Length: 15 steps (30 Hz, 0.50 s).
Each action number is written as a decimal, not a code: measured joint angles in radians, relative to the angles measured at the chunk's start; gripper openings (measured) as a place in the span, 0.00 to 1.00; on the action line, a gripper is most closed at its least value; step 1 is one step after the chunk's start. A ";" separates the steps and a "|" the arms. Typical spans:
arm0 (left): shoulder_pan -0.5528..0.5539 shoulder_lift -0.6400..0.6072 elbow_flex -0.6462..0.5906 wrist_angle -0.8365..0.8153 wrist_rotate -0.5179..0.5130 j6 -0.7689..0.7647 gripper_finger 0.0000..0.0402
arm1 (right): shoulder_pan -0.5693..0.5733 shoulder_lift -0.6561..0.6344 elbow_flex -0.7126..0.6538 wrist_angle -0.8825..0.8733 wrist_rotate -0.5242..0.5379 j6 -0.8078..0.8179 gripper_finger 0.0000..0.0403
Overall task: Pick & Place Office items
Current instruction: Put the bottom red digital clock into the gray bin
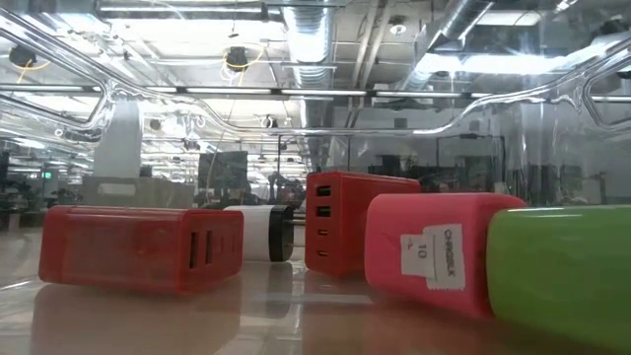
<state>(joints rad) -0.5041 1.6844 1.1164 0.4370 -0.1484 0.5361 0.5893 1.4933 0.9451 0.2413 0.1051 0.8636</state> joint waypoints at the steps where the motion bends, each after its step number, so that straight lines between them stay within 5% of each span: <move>1: 0.000 0.000 0.000 0.000 0.000 -0.001 0.52 | -0.005 0.000 0.000 0.000 -0.001 -0.003 0.40; 15: 0.011 0.000 0.000 0.000 0.000 -0.025 0.49 | -0.029 -0.001 0.000 0.030 -0.034 -0.030 0.41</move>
<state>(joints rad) -0.4927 1.6844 1.1164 0.4374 -0.1481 0.5110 0.5602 1.4921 0.9451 0.2717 0.0711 0.8340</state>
